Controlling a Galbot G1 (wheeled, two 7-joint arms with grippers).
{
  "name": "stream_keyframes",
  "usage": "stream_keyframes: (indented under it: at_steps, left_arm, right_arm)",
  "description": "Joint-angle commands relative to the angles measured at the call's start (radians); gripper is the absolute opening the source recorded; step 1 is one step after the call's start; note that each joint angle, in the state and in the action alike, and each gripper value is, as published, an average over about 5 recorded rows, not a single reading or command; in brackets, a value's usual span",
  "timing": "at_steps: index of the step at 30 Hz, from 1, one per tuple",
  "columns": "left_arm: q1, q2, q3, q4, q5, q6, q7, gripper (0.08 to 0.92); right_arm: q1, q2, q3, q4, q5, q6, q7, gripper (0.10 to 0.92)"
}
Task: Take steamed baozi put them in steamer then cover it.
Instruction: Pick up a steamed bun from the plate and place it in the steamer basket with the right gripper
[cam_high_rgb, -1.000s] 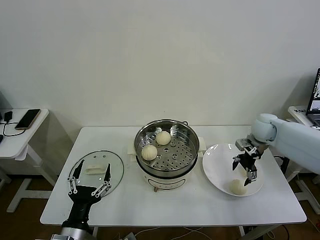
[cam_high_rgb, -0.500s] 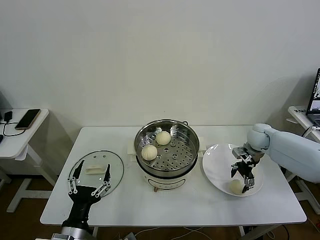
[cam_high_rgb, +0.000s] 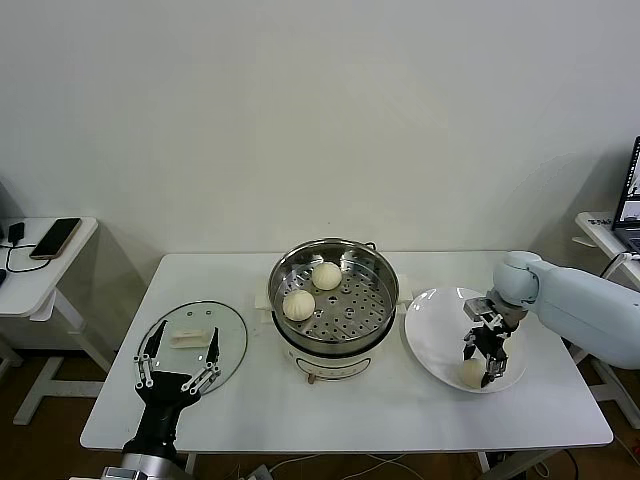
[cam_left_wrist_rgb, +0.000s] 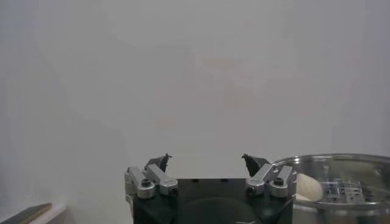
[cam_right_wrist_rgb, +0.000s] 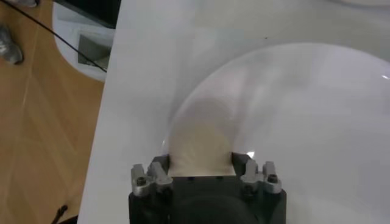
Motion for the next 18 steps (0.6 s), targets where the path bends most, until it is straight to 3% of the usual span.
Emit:
stream_keyframes:
  at_steps: [1,8,18]
  left_arm:
    - [-0.003,0.003,0.007,-0.006,0.0,0.003,-0.001,0.823]
    - [-0.012,0.012,0.02,-0.016,-0.001,0.005,-0.001,0.823]
    - [-0.018,0.025,0.032,-0.024,-0.001,0.006,-0.002,0.823]
  right_arm:
    - [0.155,-0.004,-0.027,0.049,0.032,0.021,-0.012,0.652]
    - [0.457,0.036,-0.135,0.151,0.062,0.108,-0.028,0.646]
    - [0.714,0.237,-0.164,0.248,0.085,0.296,-0.001,0.645]
